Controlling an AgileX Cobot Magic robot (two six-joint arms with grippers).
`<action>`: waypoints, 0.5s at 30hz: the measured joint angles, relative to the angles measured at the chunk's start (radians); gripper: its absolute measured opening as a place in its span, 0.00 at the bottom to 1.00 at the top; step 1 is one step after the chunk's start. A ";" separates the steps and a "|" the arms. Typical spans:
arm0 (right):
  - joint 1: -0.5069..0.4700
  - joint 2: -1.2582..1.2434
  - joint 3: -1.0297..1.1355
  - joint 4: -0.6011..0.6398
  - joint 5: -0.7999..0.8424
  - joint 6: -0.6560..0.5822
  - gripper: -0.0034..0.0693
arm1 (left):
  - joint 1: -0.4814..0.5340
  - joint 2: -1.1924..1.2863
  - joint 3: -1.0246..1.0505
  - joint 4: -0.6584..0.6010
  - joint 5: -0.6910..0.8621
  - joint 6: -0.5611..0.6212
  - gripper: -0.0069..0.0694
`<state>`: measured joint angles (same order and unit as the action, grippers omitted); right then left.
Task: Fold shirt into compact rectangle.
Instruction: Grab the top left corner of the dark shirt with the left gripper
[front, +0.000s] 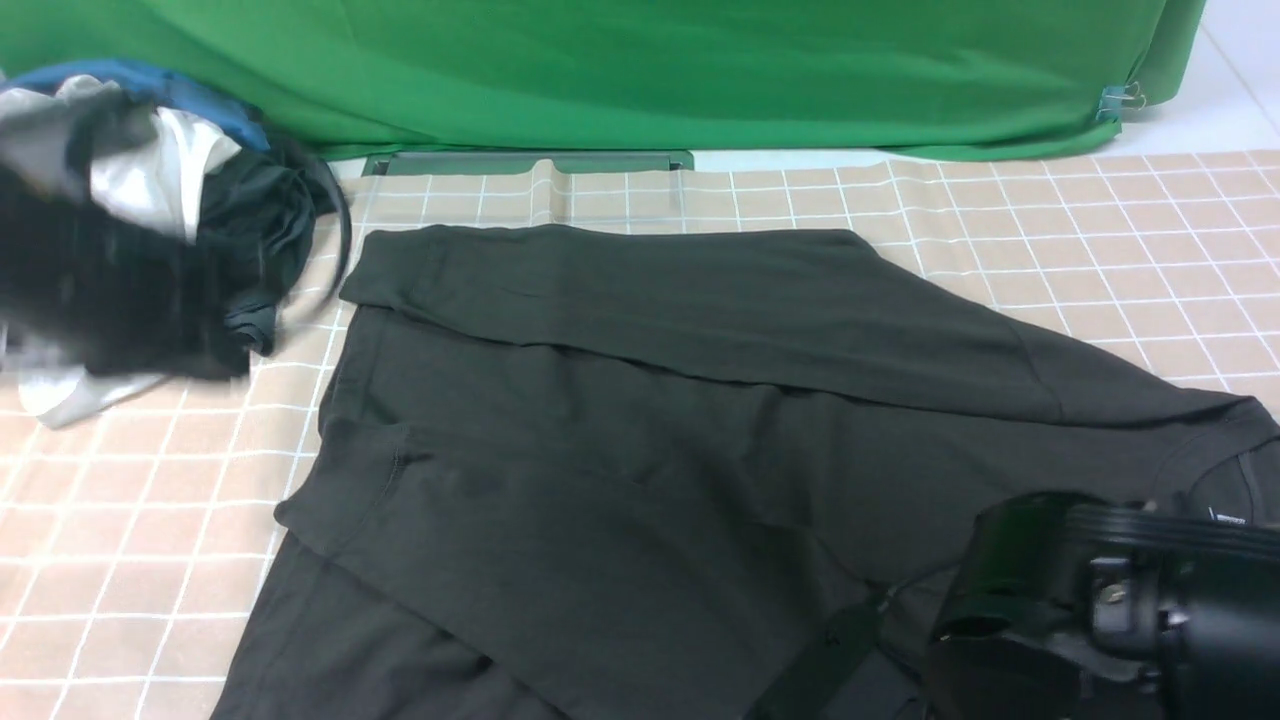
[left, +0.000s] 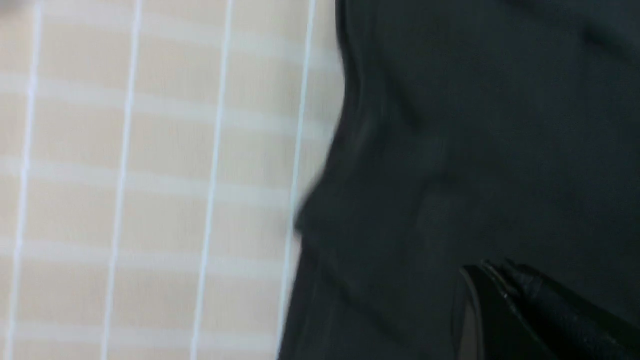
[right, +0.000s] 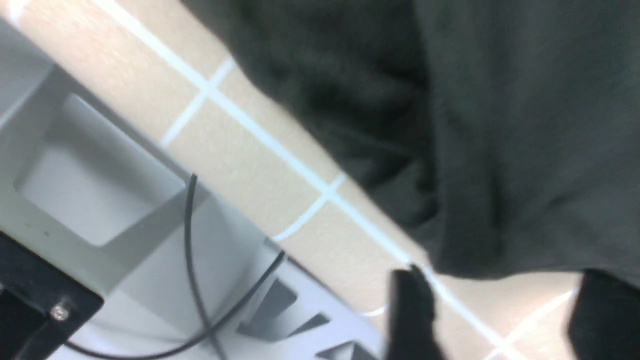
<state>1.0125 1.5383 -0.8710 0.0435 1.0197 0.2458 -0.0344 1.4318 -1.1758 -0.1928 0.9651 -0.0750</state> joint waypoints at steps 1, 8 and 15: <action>0.000 -0.031 -0.002 -0.028 -0.004 0.009 0.46 | 0.004 0.056 -0.062 0.003 0.001 0.002 0.12; -0.045 -0.262 -0.002 -0.088 -0.002 0.045 0.10 | 0.005 0.350 -0.328 0.027 0.003 0.006 0.17; -0.168 -0.453 -0.002 -0.084 0.004 0.045 0.09 | 0.005 0.639 -0.570 0.089 -0.047 0.006 0.51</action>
<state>0.8446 1.0851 -0.8726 -0.0408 1.0232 0.2913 -0.0295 2.0707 -1.7454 -0.1041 0.9182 -0.0688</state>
